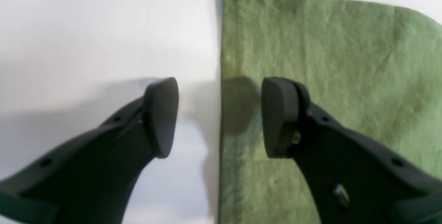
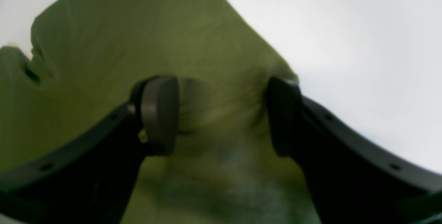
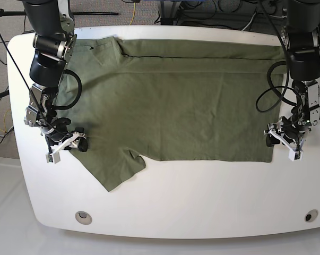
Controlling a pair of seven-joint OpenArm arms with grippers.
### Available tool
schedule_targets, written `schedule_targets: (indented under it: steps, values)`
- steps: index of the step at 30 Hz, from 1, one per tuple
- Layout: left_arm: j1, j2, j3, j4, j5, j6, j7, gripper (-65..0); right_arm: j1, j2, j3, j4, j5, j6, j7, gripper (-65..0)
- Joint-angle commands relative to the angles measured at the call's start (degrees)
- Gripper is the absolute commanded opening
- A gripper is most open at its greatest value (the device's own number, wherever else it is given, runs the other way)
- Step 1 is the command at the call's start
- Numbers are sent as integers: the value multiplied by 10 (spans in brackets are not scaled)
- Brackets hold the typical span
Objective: Fold the T-shirt properly
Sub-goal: 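Lower both grippers onto the hem corners and grasp them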
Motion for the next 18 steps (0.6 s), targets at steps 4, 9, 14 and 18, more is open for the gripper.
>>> schedule_targets:
  steps: [4,9,14,18]
  values:
    - [-12,-8,-2,10,-4,0,-4,-289,34,5,1,-22,5,1,12,-270]
    - [-13,-8,-2,8,-4,0,-5,-289,35,4,7,-40,5,0,18,-273]
    - [-13,-7,-1,5,-2,1,-5,-289,34,3,14,-54,5,-1,22,-267]
    - [-13,-7,0,5,-2,1,-6,-288,35,3,16,-55,5,-1,22,-268]
